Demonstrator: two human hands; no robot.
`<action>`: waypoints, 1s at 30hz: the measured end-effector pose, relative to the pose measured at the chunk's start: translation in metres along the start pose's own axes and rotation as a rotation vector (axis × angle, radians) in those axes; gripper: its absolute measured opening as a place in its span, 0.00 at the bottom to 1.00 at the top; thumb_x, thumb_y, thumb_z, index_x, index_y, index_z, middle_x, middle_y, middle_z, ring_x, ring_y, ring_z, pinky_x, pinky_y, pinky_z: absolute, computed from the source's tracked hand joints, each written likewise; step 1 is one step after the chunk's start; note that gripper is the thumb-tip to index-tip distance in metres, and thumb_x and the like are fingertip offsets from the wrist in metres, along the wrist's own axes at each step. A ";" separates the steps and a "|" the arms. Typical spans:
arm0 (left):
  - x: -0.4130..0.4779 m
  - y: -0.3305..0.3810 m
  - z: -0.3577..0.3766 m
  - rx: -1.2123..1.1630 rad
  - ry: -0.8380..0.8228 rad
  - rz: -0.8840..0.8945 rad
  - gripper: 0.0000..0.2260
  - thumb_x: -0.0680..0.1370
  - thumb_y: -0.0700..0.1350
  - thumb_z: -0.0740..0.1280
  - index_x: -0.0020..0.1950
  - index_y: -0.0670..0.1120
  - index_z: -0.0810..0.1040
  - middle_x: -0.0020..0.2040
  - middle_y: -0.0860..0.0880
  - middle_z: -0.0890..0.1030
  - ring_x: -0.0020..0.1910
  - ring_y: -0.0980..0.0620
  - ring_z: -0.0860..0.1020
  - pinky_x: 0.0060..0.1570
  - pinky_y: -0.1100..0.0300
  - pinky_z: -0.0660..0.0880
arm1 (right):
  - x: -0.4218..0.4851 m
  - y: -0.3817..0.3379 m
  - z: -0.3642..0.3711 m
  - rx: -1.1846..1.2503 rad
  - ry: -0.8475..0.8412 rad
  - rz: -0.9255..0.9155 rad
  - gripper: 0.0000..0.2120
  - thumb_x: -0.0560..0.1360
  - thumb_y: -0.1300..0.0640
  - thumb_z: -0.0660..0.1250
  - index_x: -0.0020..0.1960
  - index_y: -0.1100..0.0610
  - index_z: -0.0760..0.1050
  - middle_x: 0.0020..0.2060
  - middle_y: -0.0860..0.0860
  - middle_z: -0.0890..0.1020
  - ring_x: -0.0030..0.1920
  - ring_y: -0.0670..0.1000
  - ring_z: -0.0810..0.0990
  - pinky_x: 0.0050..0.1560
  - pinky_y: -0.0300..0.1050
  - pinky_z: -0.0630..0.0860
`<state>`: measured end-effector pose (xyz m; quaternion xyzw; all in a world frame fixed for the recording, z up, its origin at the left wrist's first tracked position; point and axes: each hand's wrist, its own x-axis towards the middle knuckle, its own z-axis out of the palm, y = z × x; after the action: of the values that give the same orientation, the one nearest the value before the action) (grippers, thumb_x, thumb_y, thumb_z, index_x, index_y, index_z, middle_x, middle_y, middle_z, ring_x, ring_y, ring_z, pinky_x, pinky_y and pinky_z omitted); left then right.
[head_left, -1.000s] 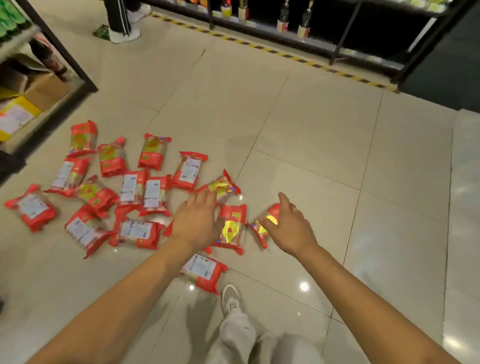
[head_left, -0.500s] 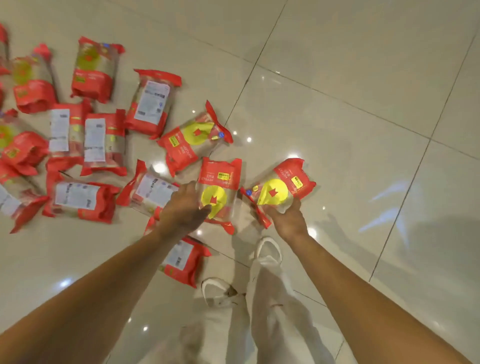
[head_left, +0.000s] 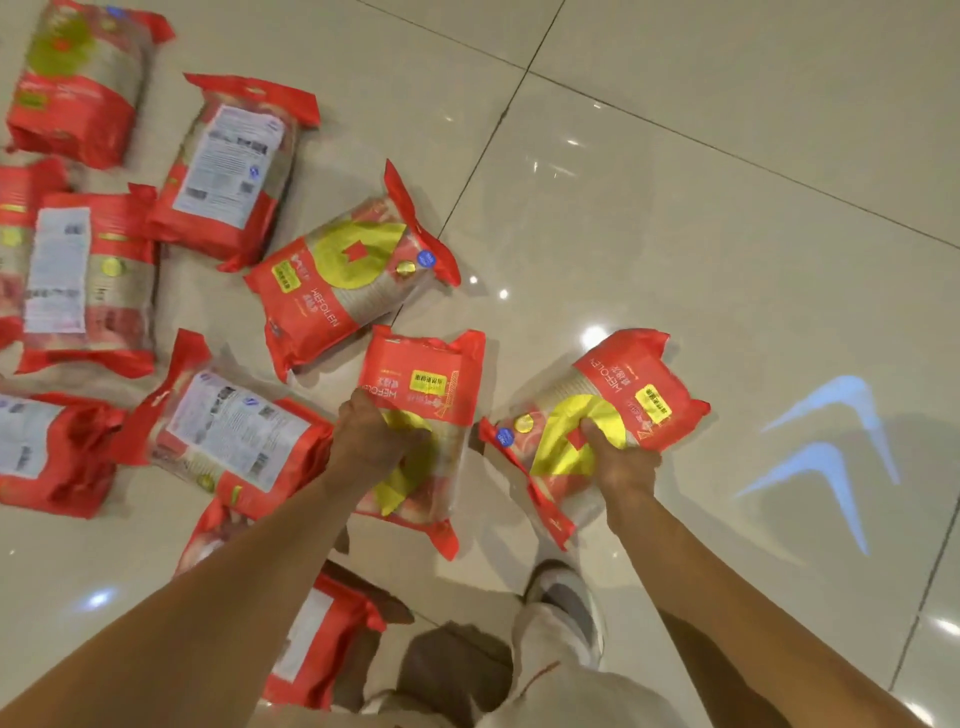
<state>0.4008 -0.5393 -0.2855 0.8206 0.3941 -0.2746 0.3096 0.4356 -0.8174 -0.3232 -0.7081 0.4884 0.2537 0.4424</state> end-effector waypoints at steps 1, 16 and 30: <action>0.006 0.000 0.000 -0.011 -0.001 -0.023 0.43 0.64 0.52 0.83 0.71 0.40 0.66 0.65 0.40 0.72 0.66 0.38 0.72 0.67 0.44 0.71 | 0.006 0.003 0.001 0.035 0.006 -0.011 0.50 0.65 0.41 0.81 0.74 0.63 0.61 0.65 0.58 0.77 0.64 0.62 0.78 0.64 0.57 0.76; -0.030 -0.016 -0.018 -0.254 -0.075 -0.008 0.18 0.62 0.46 0.84 0.47 0.51 0.83 0.41 0.54 0.84 0.45 0.51 0.85 0.37 0.60 0.77 | -0.046 -0.008 -0.049 0.132 -0.143 -0.152 0.40 0.59 0.61 0.85 0.63 0.56 0.65 0.53 0.52 0.81 0.52 0.55 0.83 0.54 0.60 0.82; -0.404 0.125 -0.448 -0.713 0.202 0.376 0.40 0.53 0.49 0.83 0.64 0.50 0.75 0.51 0.50 0.86 0.50 0.49 0.85 0.53 0.47 0.82 | -0.530 -0.285 -0.247 -0.009 -0.275 -0.770 0.43 0.59 0.59 0.86 0.67 0.49 0.66 0.51 0.41 0.80 0.51 0.44 0.81 0.58 0.55 0.80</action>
<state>0.3780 -0.4698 0.3267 0.7424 0.3363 0.0226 0.5790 0.4702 -0.7481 0.3228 -0.8005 0.1226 0.1638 0.5633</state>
